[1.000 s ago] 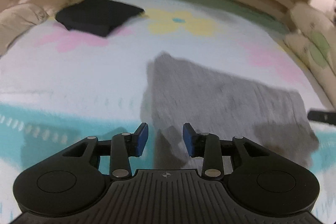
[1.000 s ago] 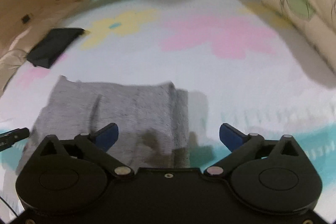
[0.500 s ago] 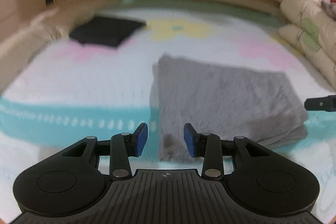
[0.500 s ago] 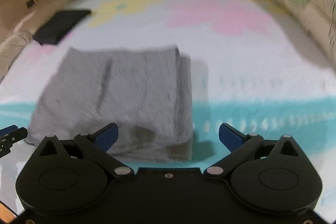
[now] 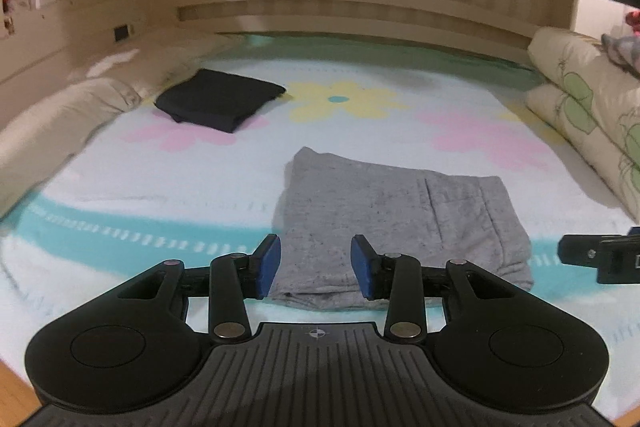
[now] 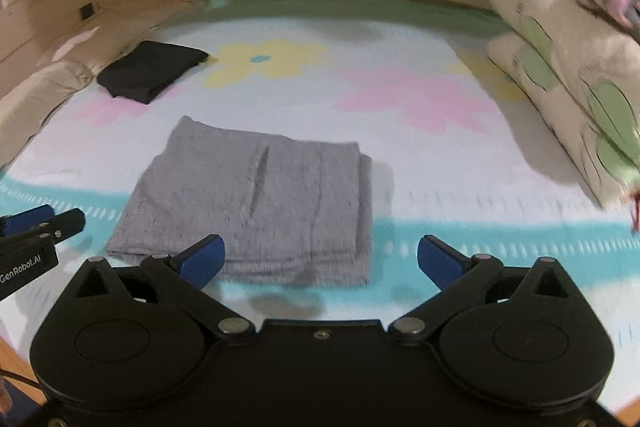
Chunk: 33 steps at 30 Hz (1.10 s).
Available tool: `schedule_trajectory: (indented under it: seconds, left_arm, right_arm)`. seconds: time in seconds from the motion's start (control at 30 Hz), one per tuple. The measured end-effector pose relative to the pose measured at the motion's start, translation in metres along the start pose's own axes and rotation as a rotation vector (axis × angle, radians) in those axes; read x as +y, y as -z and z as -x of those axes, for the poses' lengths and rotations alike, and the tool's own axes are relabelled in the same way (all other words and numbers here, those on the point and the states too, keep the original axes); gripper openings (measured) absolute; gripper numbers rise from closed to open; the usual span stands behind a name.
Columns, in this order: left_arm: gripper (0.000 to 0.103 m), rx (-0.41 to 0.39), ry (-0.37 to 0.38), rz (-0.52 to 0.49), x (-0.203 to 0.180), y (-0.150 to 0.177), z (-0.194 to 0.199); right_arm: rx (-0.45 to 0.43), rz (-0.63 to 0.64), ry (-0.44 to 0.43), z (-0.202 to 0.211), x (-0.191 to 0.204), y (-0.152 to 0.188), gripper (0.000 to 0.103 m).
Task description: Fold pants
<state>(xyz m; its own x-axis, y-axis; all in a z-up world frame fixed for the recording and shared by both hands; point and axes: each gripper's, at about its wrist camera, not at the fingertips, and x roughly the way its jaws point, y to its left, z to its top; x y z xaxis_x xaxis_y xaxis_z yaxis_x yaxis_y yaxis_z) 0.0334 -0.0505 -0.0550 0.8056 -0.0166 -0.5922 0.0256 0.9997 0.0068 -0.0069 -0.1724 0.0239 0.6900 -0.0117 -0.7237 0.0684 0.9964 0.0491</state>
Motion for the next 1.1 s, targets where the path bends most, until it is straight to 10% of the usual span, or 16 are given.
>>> schedule_trajectory:
  seconds: [0.67,1.1]
  left_arm:
    - [0.037,0.092,0.016,-0.034,-0.017,0.031,-0.001]
    - [0.037,0.109,0.018,-0.048,-0.019,0.032,-0.005]
  right_arm:
    - [-0.065,0.059,0.154,0.011,0.018,0.047,0.102]
    - [-0.005,-0.028,0.076,-0.002,0.01,0.044,0.102]
